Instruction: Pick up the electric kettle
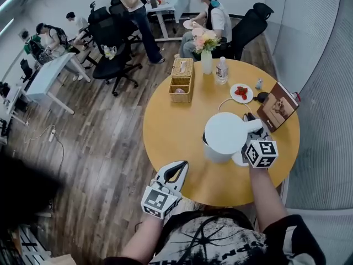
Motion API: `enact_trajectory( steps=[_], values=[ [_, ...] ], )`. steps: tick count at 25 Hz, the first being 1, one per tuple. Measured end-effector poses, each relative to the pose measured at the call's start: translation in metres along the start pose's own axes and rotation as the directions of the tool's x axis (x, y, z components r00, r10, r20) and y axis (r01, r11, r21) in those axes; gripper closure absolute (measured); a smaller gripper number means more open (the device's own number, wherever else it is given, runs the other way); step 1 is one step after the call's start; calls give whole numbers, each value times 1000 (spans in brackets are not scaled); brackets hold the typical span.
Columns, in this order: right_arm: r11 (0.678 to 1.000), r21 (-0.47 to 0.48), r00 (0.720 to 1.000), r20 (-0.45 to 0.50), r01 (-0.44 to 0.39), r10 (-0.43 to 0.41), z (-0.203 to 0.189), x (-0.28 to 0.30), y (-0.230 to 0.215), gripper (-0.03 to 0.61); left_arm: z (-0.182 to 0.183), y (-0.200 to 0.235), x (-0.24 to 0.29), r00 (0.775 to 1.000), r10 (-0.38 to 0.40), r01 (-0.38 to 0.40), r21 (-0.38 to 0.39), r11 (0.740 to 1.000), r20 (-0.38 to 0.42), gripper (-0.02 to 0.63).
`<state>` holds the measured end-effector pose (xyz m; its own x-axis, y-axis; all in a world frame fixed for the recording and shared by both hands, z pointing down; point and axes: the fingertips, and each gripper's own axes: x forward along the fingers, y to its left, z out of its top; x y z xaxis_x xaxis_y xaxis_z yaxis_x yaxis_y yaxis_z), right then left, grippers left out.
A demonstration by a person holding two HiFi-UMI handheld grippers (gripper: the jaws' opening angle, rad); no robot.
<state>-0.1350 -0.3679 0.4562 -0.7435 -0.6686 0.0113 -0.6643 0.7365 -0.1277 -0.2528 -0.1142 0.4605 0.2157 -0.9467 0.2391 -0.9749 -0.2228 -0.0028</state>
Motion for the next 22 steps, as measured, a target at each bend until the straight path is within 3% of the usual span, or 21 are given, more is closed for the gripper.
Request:
enact_trajectory(
  steps=[13,22],
  values=[
    [994,-14,994,-25,-106,105,-12,31,50,511,-10,25,-22,998,57,-57,-29,998,-11,612],
    [987,-31,984,-89,-156,153,-51,53,75,508,-30,36,-26,997,64,-67,-57,996,-53,612]
  ],
)
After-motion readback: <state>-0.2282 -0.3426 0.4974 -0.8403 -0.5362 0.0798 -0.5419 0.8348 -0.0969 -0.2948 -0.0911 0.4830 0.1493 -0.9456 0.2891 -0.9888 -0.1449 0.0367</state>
